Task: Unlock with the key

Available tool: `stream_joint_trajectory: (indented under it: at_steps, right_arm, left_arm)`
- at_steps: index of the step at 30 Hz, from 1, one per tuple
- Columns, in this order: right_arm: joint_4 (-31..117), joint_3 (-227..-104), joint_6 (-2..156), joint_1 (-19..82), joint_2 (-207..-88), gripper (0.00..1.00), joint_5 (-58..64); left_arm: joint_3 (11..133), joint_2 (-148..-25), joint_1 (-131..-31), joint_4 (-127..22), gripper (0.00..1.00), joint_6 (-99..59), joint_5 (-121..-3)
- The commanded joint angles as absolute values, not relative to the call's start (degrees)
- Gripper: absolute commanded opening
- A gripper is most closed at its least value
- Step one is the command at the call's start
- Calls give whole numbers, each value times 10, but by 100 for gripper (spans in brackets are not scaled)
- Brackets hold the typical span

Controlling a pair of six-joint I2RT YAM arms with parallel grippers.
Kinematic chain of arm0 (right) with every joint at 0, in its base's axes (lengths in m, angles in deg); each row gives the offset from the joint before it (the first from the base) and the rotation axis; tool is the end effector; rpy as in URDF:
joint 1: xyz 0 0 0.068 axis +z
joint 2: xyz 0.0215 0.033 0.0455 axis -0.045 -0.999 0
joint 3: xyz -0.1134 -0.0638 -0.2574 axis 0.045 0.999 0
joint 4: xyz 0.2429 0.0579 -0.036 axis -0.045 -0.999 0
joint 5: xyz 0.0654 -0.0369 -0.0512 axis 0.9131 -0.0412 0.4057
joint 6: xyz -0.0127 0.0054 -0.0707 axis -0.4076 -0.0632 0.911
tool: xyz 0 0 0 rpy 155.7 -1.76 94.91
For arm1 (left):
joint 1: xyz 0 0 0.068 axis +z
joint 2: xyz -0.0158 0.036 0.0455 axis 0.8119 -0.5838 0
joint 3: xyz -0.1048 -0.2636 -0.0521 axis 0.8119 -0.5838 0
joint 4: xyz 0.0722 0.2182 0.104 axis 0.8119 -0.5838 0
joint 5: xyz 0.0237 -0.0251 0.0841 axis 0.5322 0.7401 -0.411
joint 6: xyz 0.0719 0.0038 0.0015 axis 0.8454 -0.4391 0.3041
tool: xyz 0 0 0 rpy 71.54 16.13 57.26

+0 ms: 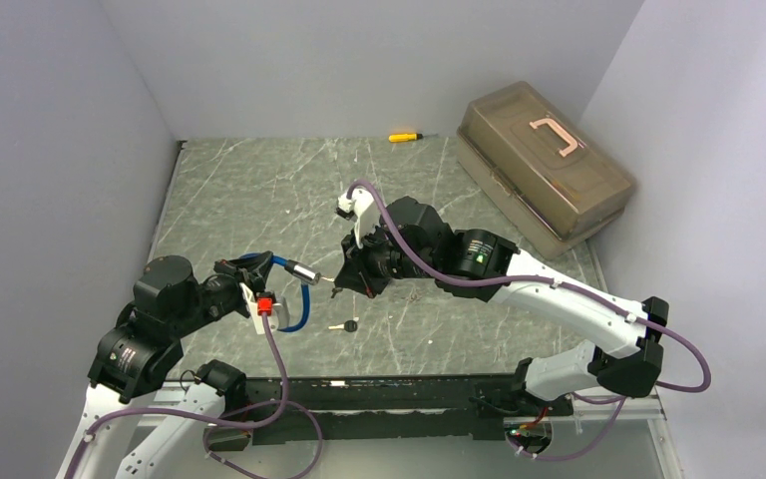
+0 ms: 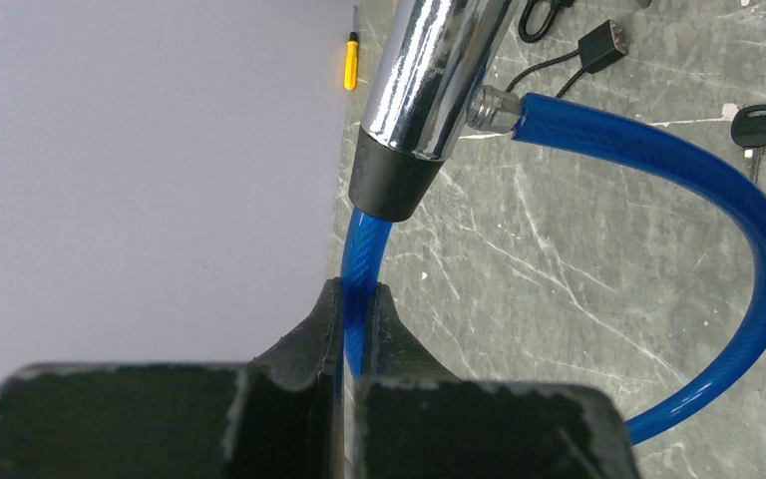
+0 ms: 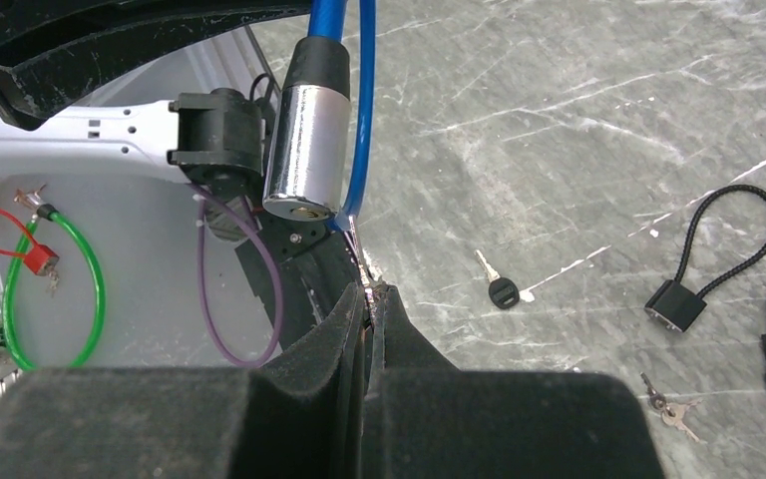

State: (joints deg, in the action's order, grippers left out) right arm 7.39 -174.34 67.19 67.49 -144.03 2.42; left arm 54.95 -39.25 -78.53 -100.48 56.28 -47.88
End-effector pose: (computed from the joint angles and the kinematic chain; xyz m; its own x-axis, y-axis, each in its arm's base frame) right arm 0.1209 0.2754 0.4135 -0.4643 -0.3195 -0.8261 -0.8471 0.4324 0.3089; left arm 0.0624 -0.0533 0.3647 0.5172 0.6836 -0.5149 0.5710 0.1725 0.8026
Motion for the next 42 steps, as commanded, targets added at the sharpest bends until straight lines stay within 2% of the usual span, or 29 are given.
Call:
stream_joint_trajectory:
  at_steps: [1,42]
  right_arm:
    - [97,-1757,669,673,-1423,0,30]
    - [109,-1774,667,678,-1435,0,48]
  left_arm:
    - [565,-389,-788,-982,0,569,-468]
    - [564,-389,-798,-987,0,567,-477]
